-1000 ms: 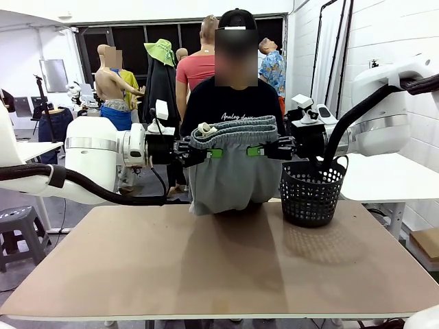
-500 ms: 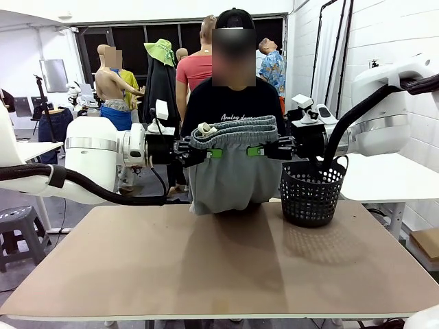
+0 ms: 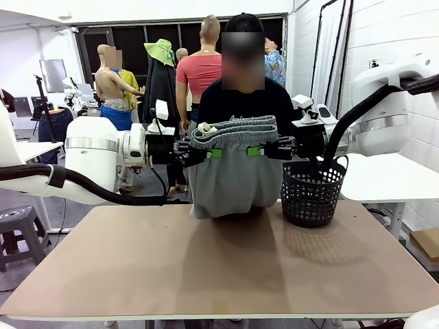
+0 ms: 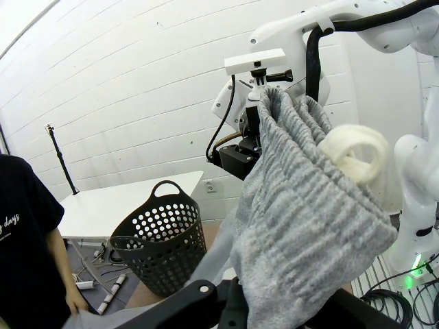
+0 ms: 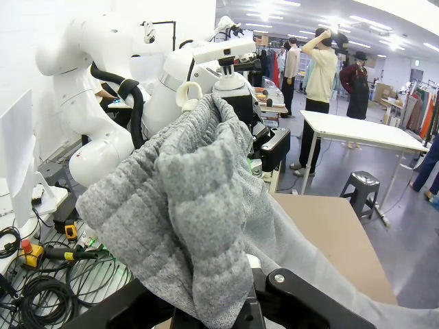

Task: Fold the training pants.
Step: Release the ends of the Training pants and then grab the overlapped ends.

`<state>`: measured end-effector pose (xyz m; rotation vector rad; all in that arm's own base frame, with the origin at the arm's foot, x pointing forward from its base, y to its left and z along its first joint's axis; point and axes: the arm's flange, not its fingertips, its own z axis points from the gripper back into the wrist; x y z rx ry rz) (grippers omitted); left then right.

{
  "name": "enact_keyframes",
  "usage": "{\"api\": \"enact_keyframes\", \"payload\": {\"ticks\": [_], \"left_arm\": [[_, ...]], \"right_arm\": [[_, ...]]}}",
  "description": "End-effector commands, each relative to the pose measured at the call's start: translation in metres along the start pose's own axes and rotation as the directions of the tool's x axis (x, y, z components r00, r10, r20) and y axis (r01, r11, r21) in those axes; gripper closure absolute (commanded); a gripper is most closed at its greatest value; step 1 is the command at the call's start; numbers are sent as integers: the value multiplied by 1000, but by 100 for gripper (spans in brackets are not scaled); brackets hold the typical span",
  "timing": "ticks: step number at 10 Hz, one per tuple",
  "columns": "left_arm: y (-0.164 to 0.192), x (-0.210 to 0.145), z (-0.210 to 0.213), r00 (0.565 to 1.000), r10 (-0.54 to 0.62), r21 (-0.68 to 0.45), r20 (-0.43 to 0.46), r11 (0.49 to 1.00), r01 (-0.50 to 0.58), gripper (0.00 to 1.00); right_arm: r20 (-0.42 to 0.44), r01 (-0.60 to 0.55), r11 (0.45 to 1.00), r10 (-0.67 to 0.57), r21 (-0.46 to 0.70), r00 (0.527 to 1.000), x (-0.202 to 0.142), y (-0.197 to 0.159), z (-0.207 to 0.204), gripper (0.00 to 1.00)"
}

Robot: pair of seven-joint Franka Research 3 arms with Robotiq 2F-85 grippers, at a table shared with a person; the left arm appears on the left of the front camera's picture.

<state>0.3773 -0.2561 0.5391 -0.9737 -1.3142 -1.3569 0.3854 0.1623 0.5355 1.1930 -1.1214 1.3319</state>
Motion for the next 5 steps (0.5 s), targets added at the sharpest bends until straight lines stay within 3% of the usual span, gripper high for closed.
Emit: {"api": "enact_keyframes", "payload": {"ticks": [1,5], "left_arm": [[-3,0,1,999,-15,11,35,1000,15,100],[-3,0,1,999,-15,11,35,1000,15,100]], "right_arm": [[24,2,1000,-2,1,1000,2,0,-2,100],[24,2,1000,-2,1,1000,2,0,-2,100]]}}
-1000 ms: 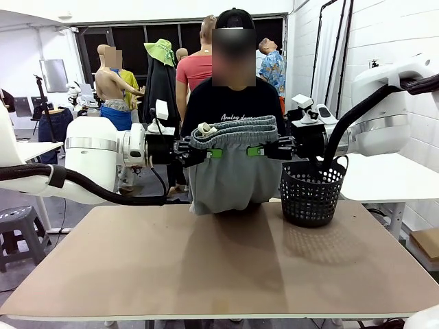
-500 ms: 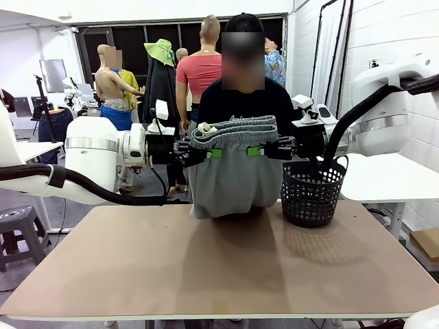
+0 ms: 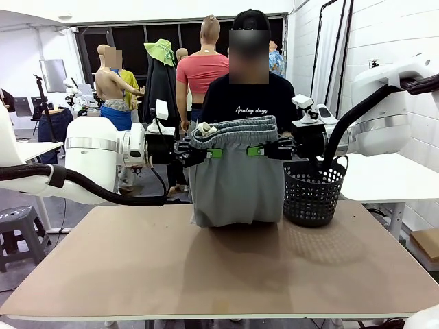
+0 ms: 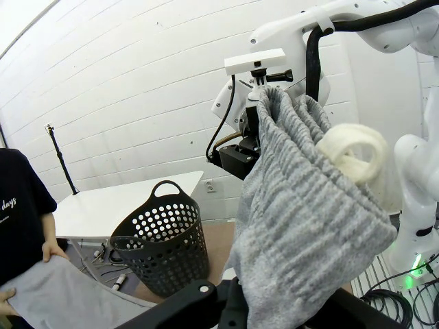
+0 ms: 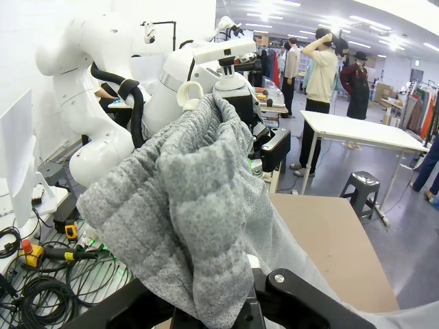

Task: Fold the training pants.
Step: Release the ends of the Training pants and then grab the overlapped ends.

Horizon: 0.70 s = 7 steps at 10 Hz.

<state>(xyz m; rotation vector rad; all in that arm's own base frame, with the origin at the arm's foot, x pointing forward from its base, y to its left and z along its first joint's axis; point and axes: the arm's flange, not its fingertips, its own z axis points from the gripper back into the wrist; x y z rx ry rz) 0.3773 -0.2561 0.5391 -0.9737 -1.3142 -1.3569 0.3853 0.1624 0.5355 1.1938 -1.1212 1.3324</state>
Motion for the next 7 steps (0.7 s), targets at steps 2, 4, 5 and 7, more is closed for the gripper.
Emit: {"api": "enact_keyframes", "payload": {"ticks": [2,4,5,7], "left_arm": [[-3,0,1,999,-15,11,35,1000,15,100],[-3,0,1,999,-15,11,35,1000,15,100],[-3,0,1,999,-15,11,35,1000,15,100],[-3,0,1,999,-15,11,35,1000,15,100]], "right_arm": [[23,2,1000,-2,0,1000,2,0,-2,100],[23,2,1000,-2,0,1000,2,0,-2,100],[23,2,1000,-2,0,1000,2,0,-2,100],[23,2,1000,-2,0,1000,2,0,-2,100]]}}
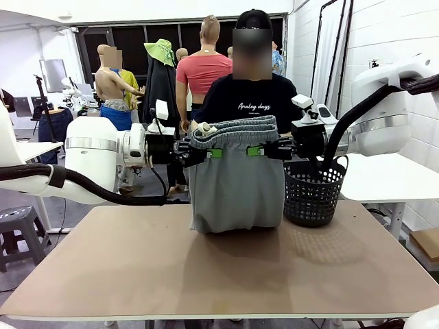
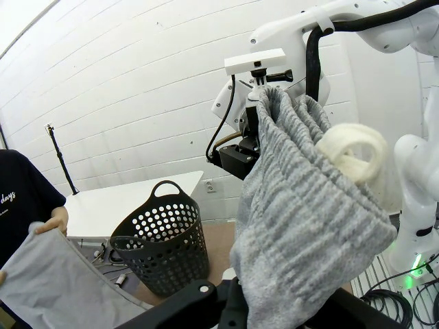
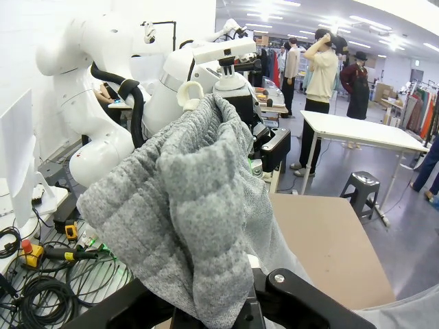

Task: Fold the training pants.
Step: Release the ends of the Training pants and then grab the overlapped ends.

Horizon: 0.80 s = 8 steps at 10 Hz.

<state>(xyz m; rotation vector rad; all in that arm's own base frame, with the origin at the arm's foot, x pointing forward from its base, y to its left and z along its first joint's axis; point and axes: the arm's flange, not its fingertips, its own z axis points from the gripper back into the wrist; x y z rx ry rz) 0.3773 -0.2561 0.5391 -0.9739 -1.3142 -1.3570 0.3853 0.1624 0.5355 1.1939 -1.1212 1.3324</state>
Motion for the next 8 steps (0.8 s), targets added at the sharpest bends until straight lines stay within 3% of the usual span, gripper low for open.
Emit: {"api": "enact_keyframes", "payload": {"ticks": [1,8], "left_arm": [[-3,0,1,999,-15,11,35,1000,15,100],[-3,0,1,999,-15,11,35,1000,15,100]], "right_arm": [[23,2,1000,-2,0,1000,2,0,-2,100],[23,2,1000,-2,0,1000,2,0,-2,100]]}}
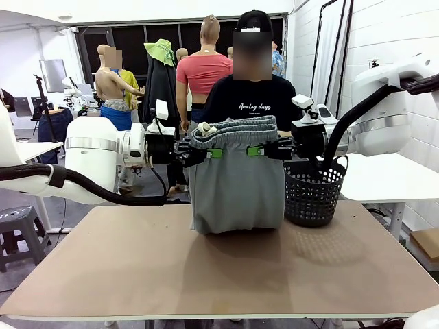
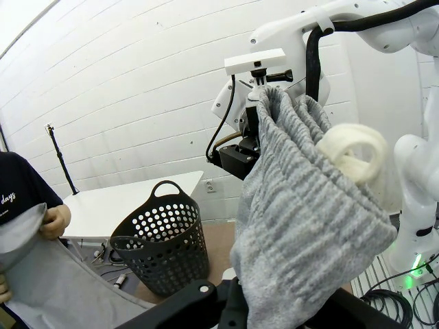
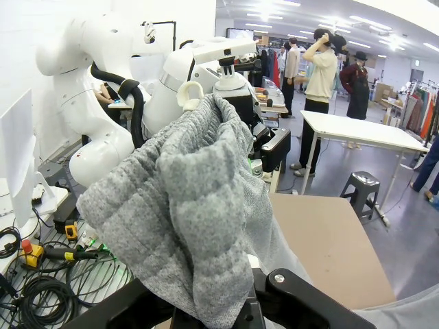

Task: Fold the training pants.
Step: Release the ends of the Training pants and then grab the overlapped ends.

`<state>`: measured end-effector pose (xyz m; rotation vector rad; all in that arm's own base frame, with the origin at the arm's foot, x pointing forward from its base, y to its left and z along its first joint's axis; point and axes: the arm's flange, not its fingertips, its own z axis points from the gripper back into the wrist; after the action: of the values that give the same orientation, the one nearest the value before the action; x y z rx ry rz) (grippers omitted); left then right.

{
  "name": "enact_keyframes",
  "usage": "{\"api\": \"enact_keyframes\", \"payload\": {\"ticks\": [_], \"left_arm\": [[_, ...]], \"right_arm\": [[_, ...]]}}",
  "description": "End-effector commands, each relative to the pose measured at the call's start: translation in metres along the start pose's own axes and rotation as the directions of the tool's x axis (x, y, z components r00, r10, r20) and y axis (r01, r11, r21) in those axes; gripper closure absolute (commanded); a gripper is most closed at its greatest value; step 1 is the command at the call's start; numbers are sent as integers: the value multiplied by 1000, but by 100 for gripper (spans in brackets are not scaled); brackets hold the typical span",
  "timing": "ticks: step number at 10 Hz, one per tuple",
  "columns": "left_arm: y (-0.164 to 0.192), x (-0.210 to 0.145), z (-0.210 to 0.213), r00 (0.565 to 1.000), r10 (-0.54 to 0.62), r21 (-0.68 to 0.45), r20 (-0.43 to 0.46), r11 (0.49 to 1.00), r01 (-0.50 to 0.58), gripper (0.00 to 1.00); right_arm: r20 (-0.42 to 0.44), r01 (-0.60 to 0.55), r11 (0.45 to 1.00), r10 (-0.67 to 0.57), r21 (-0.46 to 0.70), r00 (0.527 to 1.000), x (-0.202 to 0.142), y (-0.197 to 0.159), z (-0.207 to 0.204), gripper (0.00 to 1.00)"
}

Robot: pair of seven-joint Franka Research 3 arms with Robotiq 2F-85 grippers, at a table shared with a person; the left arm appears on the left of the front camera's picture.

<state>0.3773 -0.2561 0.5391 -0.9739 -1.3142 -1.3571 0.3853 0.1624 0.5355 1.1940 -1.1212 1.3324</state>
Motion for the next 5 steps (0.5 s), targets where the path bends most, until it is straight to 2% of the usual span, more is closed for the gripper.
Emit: {"api": "enact_keyframes", "payload": {"ticks": [1,5], "left_arm": [[-3,0,1,999,-15,11,35,1000,15,100],[-3,0,1,999,-15,11,35,1000,15,100]], "right_arm": [[23,2,1000,-2,0,1000,2,0,-2,100],[23,2,1000,-2,0,1000,2,0,-2,100]]}}
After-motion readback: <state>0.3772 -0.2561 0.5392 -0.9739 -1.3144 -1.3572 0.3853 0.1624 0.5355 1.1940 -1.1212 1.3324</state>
